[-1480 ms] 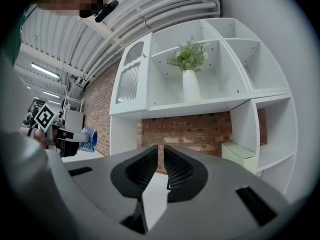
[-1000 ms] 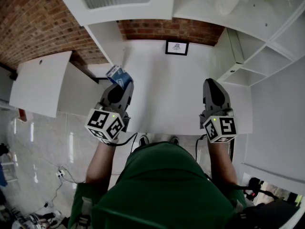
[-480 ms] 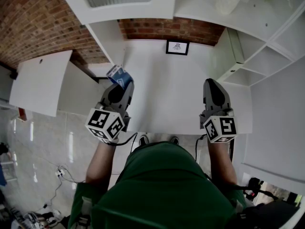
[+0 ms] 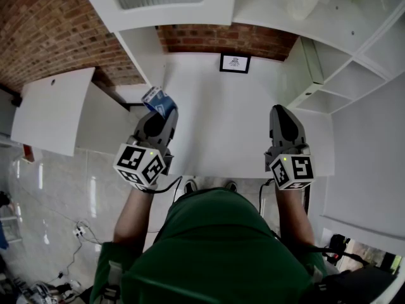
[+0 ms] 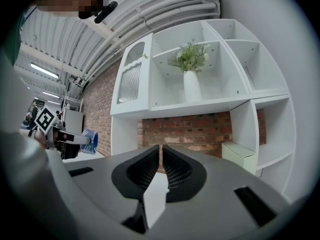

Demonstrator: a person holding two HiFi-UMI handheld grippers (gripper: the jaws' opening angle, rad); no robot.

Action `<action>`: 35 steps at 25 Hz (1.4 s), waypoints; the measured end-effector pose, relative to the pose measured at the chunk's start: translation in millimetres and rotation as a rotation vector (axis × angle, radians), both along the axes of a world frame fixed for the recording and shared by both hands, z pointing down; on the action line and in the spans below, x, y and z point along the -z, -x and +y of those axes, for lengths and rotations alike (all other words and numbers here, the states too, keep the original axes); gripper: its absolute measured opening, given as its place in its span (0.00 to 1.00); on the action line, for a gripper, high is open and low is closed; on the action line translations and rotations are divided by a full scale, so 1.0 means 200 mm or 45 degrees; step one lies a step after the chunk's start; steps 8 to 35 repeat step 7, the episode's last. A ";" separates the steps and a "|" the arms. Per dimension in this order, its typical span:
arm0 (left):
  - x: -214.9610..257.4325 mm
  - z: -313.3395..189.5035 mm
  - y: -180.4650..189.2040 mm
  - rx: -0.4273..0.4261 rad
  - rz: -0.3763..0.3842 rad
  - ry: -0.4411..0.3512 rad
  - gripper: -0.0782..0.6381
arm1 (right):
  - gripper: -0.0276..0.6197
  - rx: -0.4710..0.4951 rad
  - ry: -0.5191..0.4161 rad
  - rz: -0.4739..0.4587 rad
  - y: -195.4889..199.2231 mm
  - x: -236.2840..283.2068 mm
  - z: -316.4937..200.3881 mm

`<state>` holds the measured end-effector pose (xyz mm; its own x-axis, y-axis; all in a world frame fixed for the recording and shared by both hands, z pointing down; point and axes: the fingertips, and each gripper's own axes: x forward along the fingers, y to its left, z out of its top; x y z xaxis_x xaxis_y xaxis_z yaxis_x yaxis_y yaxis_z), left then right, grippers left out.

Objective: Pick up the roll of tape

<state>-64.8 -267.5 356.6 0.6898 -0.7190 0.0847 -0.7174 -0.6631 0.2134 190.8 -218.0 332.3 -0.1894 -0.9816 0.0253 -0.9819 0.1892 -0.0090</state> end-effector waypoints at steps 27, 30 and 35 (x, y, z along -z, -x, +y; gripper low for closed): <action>0.00 0.00 0.03 -0.009 0.004 -0.002 0.20 | 0.10 -0.001 0.001 0.009 0.04 0.01 0.00; 0.00 0.00 0.03 -0.009 0.004 -0.002 0.20 | 0.10 -0.001 0.001 0.009 0.04 0.01 0.00; 0.00 0.00 0.03 -0.009 0.004 -0.002 0.20 | 0.10 -0.001 0.001 0.009 0.04 0.01 0.00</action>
